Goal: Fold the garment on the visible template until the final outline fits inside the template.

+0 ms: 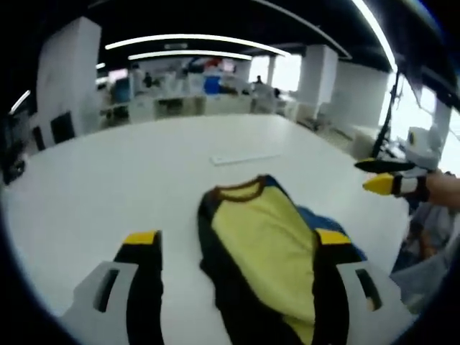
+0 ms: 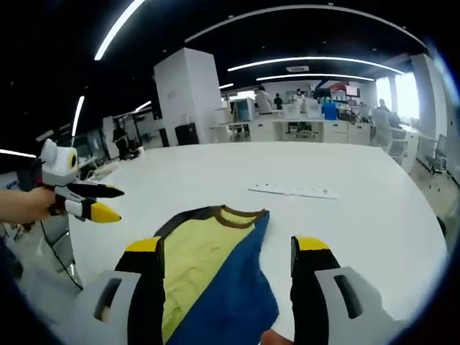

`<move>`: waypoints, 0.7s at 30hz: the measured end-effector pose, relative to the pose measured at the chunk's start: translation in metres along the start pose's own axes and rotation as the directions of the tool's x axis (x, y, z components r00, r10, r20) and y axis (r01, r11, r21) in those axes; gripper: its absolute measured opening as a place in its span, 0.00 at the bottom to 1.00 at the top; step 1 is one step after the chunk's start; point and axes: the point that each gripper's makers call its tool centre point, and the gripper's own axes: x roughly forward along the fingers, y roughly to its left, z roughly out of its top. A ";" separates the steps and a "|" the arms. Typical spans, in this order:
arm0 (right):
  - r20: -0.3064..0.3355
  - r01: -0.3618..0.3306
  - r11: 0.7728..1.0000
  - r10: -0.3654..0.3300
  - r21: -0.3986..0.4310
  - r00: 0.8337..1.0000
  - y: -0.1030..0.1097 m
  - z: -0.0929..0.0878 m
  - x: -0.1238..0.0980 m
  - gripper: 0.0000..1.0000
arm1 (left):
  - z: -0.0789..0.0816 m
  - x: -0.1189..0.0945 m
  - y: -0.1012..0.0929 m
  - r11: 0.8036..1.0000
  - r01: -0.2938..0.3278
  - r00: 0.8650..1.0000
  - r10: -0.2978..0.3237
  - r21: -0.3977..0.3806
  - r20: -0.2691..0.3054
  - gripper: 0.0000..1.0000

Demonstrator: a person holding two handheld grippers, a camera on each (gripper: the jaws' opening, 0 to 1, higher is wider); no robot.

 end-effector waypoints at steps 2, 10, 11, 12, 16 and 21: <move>-0.003 -0.003 1.000 0.003 0.006 1.000 0.000 -0.003 -0.006 0.71 | -0.006 -0.003 -0.002 1.000 0.007 1.000 -0.007 -0.017 -0.010 0.82; -0.018 0.005 1.000 -0.004 0.013 1.000 0.002 -0.012 -0.028 0.71 | -0.019 -0.019 -0.005 0.999 -0.001 1.000 0.001 -0.044 -0.013 0.81; -0.021 0.006 1.000 -0.005 0.013 1.000 0.003 -0.014 -0.031 0.71 | -0.022 -0.021 -0.005 0.999 -0.002 1.000 0.001 -0.046 -0.016 0.81; -0.023 0.006 1.000 -0.006 0.013 1.000 0.004 -0.016 -0.032 0.71 | -0.023 -0.022 -0.006 0.999 -0.001 1.000 0.000 -0.048 -0.018 0.81; -0.041 0.004 1.000 -0.004 0.016 0.999 0.010 -0.025 -0.040 0.72 | -0.034 -0.031 -0.008 0.998 0.003 1.000 -0.004 -0.064 -0.031 0.81; -0.066 0.002 1.000 0.000 0.025 0.998 0.013 -0.036 -0.048 0.72 | -0.051 -0.040 -0.009 0.996 0.004 0.999 -0.008 -0.085 -0.050 0.81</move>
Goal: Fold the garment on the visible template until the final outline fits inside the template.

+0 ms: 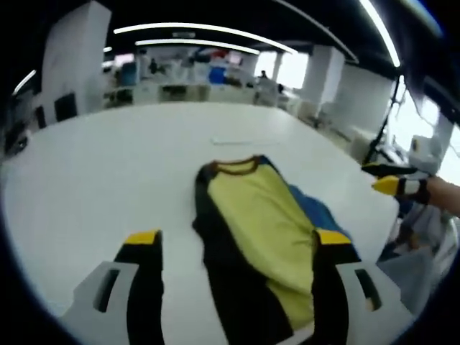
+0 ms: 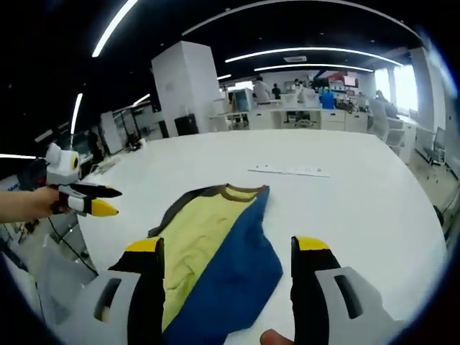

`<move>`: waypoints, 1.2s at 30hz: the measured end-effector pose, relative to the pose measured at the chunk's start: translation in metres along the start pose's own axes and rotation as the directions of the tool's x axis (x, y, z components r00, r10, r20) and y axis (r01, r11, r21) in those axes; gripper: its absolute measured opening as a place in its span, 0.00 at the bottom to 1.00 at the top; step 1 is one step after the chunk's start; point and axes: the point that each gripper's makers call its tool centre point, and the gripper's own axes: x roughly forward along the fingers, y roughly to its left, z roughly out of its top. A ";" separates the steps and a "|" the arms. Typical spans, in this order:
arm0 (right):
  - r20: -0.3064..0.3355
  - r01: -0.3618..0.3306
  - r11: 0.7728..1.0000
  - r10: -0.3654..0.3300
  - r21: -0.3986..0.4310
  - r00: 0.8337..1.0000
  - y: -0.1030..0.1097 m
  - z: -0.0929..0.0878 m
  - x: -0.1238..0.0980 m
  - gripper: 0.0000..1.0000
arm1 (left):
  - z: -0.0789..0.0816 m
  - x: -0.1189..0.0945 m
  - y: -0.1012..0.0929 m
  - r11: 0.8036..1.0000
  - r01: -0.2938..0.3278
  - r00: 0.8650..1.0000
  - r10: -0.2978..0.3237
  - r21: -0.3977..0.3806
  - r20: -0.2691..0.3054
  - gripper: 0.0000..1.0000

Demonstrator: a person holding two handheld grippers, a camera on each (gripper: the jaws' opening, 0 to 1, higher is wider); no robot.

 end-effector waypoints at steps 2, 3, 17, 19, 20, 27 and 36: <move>-0.008 0.005 1.000 -0.005 0.006 1.000 -0.002 -0.004 -0.003 0.72 | -0.008 -0.004 0.002 1.000 -0.006 1.000 0.006 -0.015 -0.009 0.81; -0.009 0.009 1.000 -0.009 0.015 1.000 -0.003 -0.006 -0.005 0.72 | -0.012 -0.006 0.002 1.000 -0.005 1.000 0.005 -0.026 -0.013 0.81; -0.046 -0.006 1.000 0.007 0.021 0.999 0.017 -0.028 -0.030 0.71 | -0.041 -0.022 -0.012 0.998 0.010 0.999 -0.012 -0.063 -0.041 0.80; -0.052 -0.008 1.000 0.009 0.023 0.999 0.020 -0.032 -0.034 0.71 | -0.043 -0.024 -0.014 0.998 0.014 0.999 -0.017 -0.065 -0.042 0.80; -0.054 -0.008 1.000 0.010 0.026 0.998 0.021 -0.033 -0.035 0.71 | -0.043 -0.024 -0.015 0.998 0.017 0.999 -0.020 -0.066 -0.040 0.79; -0.059 0.010 0.998 -0.007 0.056 0.998 0.021 -0.041 -0.051 0.72 | -0.049 -0.032 -0.018 0.997 0.027 0.999 -0.030 -0.070 -0.044 0.79; -0.093 0.020 0.998 -0.014 0.066 0.996 0.026 -0.056 -0.065 0.72 | -0.055 -0.042 -0.012 0.995 0.018 0.999 -0.022 -0.094 -0.044 0.78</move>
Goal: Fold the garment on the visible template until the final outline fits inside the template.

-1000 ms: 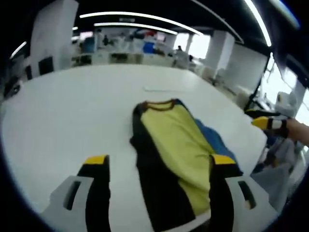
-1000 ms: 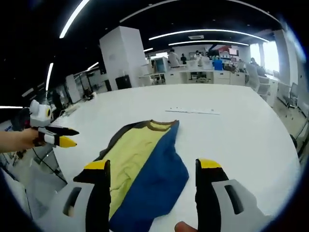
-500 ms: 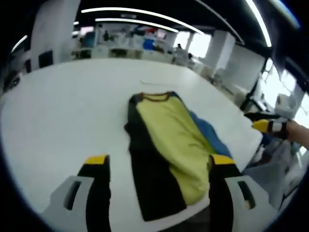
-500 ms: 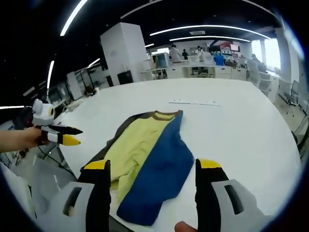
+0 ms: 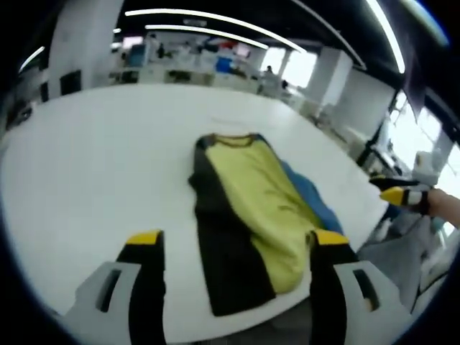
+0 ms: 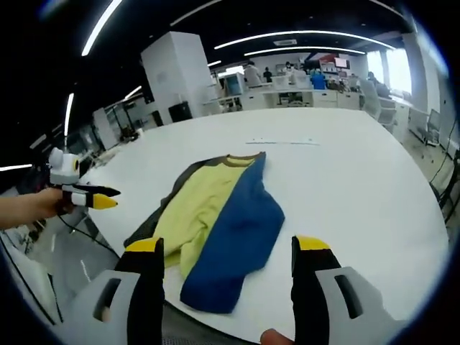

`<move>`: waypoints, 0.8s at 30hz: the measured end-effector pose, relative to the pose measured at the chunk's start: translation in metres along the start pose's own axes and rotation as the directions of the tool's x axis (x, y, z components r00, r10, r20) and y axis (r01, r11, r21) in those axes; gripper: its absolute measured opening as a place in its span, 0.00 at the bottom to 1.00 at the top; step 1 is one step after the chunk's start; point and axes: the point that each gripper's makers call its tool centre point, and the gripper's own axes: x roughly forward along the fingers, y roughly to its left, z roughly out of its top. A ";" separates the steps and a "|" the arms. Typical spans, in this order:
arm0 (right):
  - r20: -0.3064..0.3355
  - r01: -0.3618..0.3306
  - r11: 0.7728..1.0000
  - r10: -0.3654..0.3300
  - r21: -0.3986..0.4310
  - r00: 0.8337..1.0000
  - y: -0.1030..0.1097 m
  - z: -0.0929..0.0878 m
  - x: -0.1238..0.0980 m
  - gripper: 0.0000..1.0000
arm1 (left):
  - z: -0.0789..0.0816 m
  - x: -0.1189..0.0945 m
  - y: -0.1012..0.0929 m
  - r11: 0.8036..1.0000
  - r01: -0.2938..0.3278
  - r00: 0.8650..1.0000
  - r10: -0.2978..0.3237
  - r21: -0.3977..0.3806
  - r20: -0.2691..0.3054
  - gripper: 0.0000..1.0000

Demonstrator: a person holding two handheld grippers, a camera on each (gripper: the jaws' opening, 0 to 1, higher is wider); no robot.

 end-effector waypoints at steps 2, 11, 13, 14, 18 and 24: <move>-0.003 -0.003 1.000 0.003 0.000 1.000 0.003 -0.002 -0.001 0.72 | -0.002 -0.001 -0.002 1.000 0.004 1.000 -0.004 0.002 -0.001 0.78; -0.002 -0.001 1.000 0.001 -0.006 1.000 0.009 -0.003 -0.007 0.73 | -0.007 -0.008 -0.007 1.000 0.015 1.000 -0.015 0.004 0.000 0.78; -0.001 0.000 1.000 0.000 -0.007 1.000 0.009 -0.003 -0.009 0.73 | -0.007 -0.010 -0.007 1.000 0.015 1.000 -0.015 0.002 0.002 0.78; -0.001 0.001 1.000 -0.001 -0.007 1.000 0.008 -0.003 -0.010 0.73 | -0.008 -0.011 -0.007 1.000 0.015 1.000 -0.015 0.002 0.003 0.78; -0.003 0.004 1.000 -0.004 -0.015 1.000 0.007 -0.004 -0.013 0.73 | -0.010 -0.014 -0.007 1.000 0.012 1.000 -0.012 0.003 0.003 0.78; -0.039 -0.014 0.999 0.013 -0.038 0.999 0.015 -0.014 -0.010 0.73 | -0.017 -0.013 -0.015 0.999 0.029 0.999 -0.029 0.014 -0.021 0.78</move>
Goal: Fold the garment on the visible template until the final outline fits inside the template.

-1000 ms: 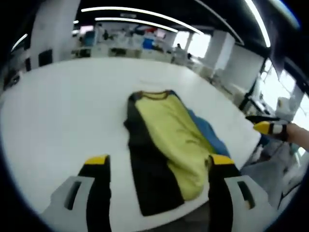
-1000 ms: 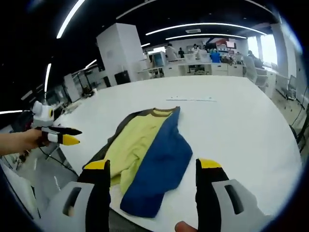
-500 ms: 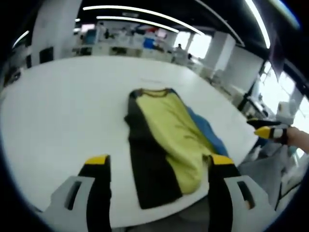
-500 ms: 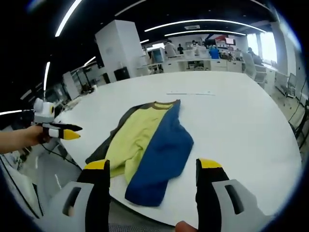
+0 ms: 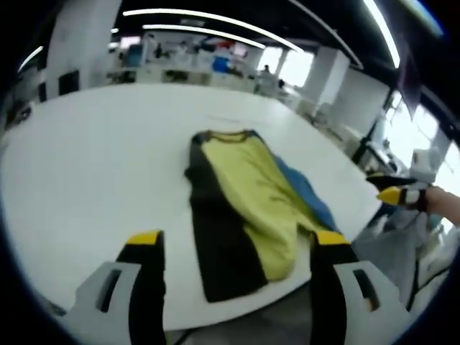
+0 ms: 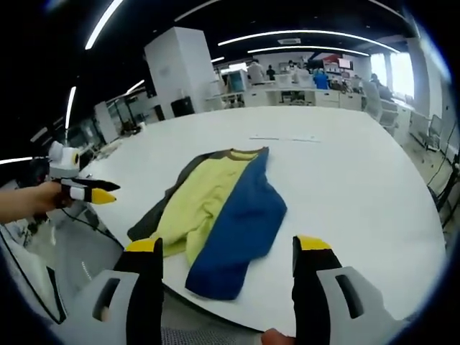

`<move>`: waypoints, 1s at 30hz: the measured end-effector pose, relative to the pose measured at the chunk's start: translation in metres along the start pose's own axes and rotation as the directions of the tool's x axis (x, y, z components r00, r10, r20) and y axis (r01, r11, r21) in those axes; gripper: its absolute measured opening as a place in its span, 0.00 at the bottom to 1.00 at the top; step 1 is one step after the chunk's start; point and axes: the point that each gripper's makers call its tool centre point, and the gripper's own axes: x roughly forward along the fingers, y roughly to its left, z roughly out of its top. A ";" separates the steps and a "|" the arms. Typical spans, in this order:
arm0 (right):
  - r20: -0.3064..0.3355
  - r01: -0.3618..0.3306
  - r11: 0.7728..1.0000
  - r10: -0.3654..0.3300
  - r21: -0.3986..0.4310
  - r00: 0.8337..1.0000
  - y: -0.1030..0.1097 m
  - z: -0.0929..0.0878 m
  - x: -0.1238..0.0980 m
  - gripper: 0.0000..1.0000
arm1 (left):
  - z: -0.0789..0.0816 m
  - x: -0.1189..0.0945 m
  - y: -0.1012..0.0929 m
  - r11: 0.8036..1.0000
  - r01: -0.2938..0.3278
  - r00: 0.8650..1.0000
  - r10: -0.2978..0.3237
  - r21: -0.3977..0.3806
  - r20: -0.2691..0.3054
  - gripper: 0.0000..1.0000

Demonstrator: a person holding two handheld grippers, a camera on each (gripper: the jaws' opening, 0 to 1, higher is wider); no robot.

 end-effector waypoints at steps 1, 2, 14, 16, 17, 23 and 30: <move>-0.018 -0.008 1.000 0.008 -0.002 1.000 0.002 -0.004 0.002 0.74 | -0.003 0.001 -0.002 1.000 0.007 1.000 -0.007 0.006 -0.010 0.78; -0.080 -0.029 0.999 0.026 -0.026 0.996 0.008 -0.017 0.006 0.74 | -0.006 0.003 -0.005 1.000 0.014 1.000 -0.014 0.011 -0.022 0.78; -0.172 -0.091 0.987 0.067 -0.135 0.983 0.044 -0.041 0.023 0.72 | -0.037 0.015 -0.016 0.998 0.023 0.994 -0.016 0.059 -0.107 0.77; -0.184 -0.097 0.985 0.070 -0.144 0.980 0.047 -0.044 0.028 0.71 | -0.048 0.018 -0.018 0.998 0.033 0.989 -0.023 0.062 -0.149 0.76; -0.192 -0.105 0.984 0.076 -0.145 0.978 0.049 -0.046 0.030 0.71 | -0.054 0.019 -0.017 0.997 0.028 0.986 -0.016 0.073 -0.167 0.76; -0.224 -0.115 0.980 0.077 -0.162 0.972 0.054 -0.059 0.042 0.68 | -0.064 0.026 -0.013 0.995 0.015 0.978 0.005 0.095 -0.208 0.75; -0.257 -0.120 0.977 0.071 -0.178 0.964 0.048 -0.072 0.054 0.62 | -0.069 0.030 -0.012 0.997 0.008 0.974 0.010 0.080 -0.226 0.73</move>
